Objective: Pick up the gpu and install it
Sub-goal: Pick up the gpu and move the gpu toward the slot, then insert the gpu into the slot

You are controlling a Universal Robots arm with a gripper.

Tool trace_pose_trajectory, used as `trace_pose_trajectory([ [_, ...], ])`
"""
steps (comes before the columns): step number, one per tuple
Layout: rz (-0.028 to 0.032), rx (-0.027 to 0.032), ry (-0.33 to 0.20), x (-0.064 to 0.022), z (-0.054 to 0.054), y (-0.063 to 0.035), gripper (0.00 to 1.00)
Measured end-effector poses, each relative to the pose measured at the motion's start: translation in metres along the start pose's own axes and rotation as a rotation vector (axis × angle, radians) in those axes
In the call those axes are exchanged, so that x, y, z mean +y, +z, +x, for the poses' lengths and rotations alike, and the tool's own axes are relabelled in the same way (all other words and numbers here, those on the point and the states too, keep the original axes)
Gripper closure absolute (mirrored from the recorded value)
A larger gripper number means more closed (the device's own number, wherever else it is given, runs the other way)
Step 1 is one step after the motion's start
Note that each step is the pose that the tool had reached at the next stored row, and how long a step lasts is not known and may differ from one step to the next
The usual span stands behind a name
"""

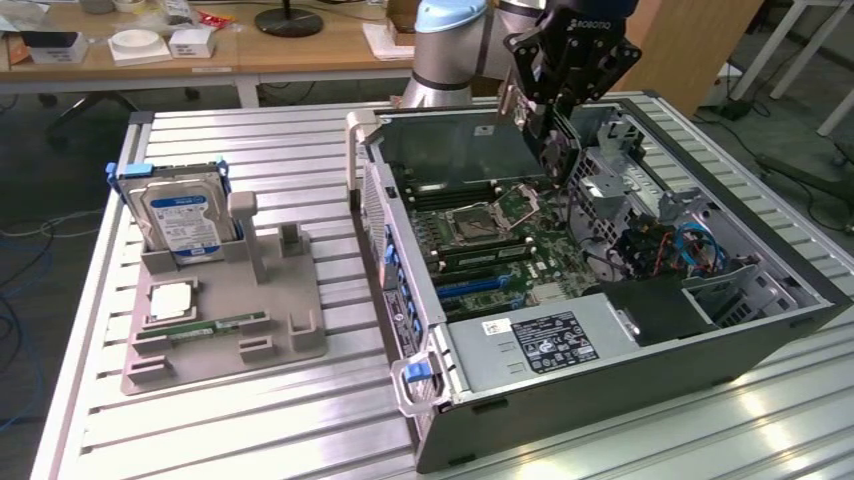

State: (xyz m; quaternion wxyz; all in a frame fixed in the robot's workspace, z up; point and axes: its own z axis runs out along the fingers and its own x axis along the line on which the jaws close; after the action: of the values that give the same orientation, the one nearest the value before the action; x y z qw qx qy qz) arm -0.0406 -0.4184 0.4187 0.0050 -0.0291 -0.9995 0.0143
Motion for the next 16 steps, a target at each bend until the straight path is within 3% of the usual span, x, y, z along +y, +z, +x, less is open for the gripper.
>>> trace_pose_trajectory([
  [10, 0.0001, -0.0001, -0.003, 0.0000, -0.0001, 0.0000, 0.74],
  [16, 0.0009, -0.0026, -0.091, 0.0000, -0.0001, 0.0002, 0.74],
])
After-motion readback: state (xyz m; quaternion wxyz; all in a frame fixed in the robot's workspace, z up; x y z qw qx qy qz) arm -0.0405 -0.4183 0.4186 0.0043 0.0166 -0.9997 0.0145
